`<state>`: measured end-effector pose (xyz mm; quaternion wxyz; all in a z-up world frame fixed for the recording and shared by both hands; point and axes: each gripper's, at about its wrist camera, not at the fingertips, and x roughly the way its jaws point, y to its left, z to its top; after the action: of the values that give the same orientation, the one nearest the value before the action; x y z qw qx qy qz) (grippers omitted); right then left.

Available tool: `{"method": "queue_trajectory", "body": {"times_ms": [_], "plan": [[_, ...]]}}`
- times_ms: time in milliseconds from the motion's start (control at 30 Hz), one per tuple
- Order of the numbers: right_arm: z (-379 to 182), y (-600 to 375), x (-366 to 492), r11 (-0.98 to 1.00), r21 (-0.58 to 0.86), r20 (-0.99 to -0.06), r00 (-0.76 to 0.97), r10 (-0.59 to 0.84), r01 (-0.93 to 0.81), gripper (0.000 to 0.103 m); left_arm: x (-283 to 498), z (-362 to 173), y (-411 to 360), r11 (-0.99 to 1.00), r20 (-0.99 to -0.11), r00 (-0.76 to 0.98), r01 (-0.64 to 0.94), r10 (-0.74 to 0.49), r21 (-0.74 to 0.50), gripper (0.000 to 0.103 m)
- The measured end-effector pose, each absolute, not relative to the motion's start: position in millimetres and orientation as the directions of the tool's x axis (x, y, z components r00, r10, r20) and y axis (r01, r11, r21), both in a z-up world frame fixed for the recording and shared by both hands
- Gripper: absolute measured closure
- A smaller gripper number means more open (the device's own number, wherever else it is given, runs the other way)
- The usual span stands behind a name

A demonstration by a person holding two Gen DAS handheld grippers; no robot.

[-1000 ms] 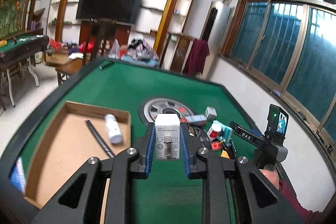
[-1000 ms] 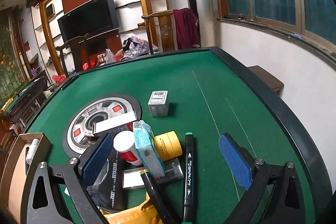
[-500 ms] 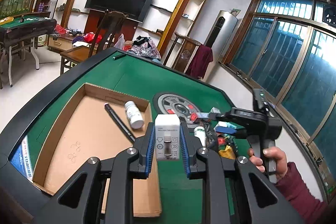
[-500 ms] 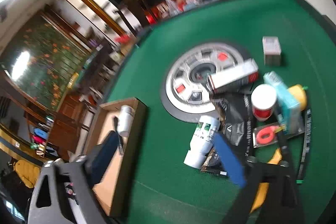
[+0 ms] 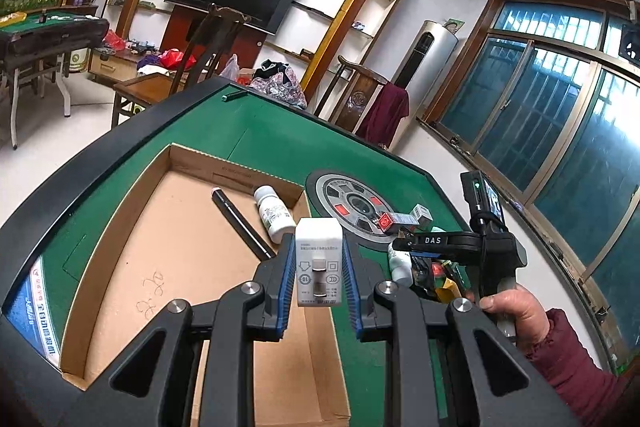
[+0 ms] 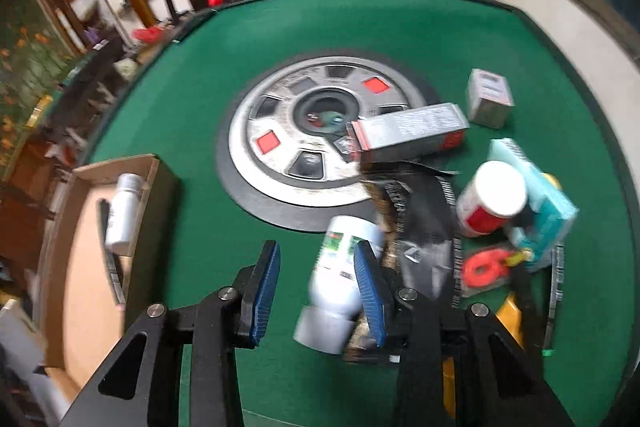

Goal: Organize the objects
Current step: 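Carry the charger toward the tray with left while right grasps the green-label white bottle, then place the green-label bottle in the tray with right while left places the charger there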

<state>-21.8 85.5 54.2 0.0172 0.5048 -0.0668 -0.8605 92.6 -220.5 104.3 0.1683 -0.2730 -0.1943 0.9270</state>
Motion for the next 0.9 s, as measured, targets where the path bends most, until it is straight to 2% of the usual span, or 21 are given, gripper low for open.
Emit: {"method": "queue_trajectory", "body": {"times_ms": [167, 300, 367, 433, 533, 700, 800, 900], "plan": [[45.5, 84.6, -22.3, -0.994, 0.101, -0.879, -0.472, -0.067, -0.046, 0.058, 91.5, 97.9, -222.2, -0.864, -0.450, -0.788, -0.196, 0.420, -0.464, 0.081], [22.2, 76.0, -33.4, -0.984, 0.179, -0.904, -0.398, -0.156, -0.021, 0.059, 92.9, 97.0, -220.6, -0.866, -0.454, -0.787, -0.194, 0.417, -0.460, 0.081], [22.4, 73.2, -31.7, -0.989, 0.146, -0.892, -0.434, -0.123, -0.022, 0.060, 94.1, 97.1, -220.2, -0.872, -0.459, -0.789, -0.187, 0.408, -0.453, 0.081], [20.1, 66.7, -29.1, -0.996, 0.087, -0.894, -0.441, -0.075, -0.007, 0.066, 95.9, 98.0, -220.9, -0.873, -0.457, -0.793, -0.183, 0.403, -0.453, 0.081], [18.3, 62.1, -16.7, -0.999, 0.049, -0.882, -0.468, -0.054, 0.021, 0.066, 97.7, 99.3, -222.2, -0.878, -0.459, -0.798, -0.173, 0.391, -0.447, 0.081], [25.7, 74.0, 1.6, -0.974, 0.225, -0.844, -0.491, -0.215, 0.039, 0.065, 102.0, 107.8, -227.1, -0.885, -0.453, -0.811, -0.162, 0.371, -0.436, 0.081], [45.4, 76.3, 13.9, -0.930, 0.357, -0.786, -0.508, -0.353, 0.093, 0.065, 103.2, 119.4, -231.6, -0.901, -0.446, -0.828, -0.152, 0.340, -0.406, 0.081], [67.0, 66.5, 19.5, -0.891, 0.426, -0.741, -0.505, -0.442, 0.154, 0.065, 97.6, 130.6, -237.5, -0.911, -0.446, -0.835, -0.149, 0.324, -0.384, 0.081]]}}
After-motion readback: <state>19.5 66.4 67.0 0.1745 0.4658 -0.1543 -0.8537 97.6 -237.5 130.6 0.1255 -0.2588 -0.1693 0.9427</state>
